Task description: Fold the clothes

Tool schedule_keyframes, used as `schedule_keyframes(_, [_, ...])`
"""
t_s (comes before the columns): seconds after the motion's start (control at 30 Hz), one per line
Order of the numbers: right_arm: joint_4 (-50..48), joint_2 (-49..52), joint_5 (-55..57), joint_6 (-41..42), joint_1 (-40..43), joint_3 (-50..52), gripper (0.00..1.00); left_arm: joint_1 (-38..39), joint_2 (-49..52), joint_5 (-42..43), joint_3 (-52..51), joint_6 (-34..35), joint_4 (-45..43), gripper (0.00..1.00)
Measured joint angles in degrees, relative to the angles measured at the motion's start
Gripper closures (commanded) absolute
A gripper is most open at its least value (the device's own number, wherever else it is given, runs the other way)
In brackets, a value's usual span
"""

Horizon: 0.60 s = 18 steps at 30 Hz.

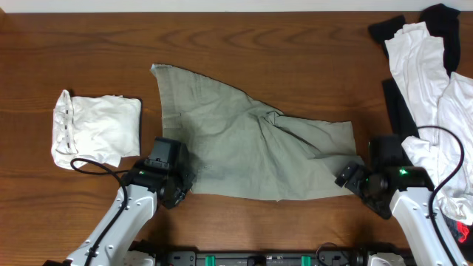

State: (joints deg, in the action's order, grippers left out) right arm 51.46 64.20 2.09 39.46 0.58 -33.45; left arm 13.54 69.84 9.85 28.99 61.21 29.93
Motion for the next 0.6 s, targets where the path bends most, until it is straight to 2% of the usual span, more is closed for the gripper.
schedule_keyframes(0.2, [-10.9, 0.0, -2.9, 0.7, 0.6, 5.0, 0.01, 0.0, 0.0, 0.0, 0.0, -1.3, 0.0, 0.94])
schedule_keyframes(0.27, [-14.4, 0.0, -4.5, 0.7, 0.6, 6.8, 0.04, 0.0, 0.0, 0.0, 0.0, -1.3, 0.0, 0.94])
schedule_keyframes(0.3, [-15.7, 0.0, -5.3, 0.7, 0.6, 7.8, 0.09, 0.0, 0.0, 0.0, 0.0, -1.4, 0.0, 0.94])
schedule_keyframes(0.37, [-18.6, 0.0, -6.8, 0.0, 0.6, 9.7, 0.31, 0.0, 0.0, 0.0, 0.0, -1.5, 0.0, 0.94])
schedule_keyframes(0.4, [-19.8, -0.3, -7.6, -0.1, 0.6, 10.1, 0.47, 0.0, 0.0, 0.0, 0.0, -1.5, 0.0, 0.94])
schedule_keyframes(0.47, [-21.4, -0.4, -9.5, -0.2, 0.7, 11.0, 0.9, 0.0, 0.0, 0.0, 0.0, -1.5, 0.0, 0.94])
schedule_keyframes(0.5, [-21.3, -0.4, -10.2, -0.2, 0.7, 11.5, 0.99, 0.0, 0.0, 0.0, 0.0, -1.6, -0.1, 0.94])
schedule_keyframes(0.6, [-21.0, -0.5, -11.6, -0.5, 0.7, 11.7, 0.99, 0.0, -0.3, 0.0, 0.0, -3.5, 0.2, 0.94])
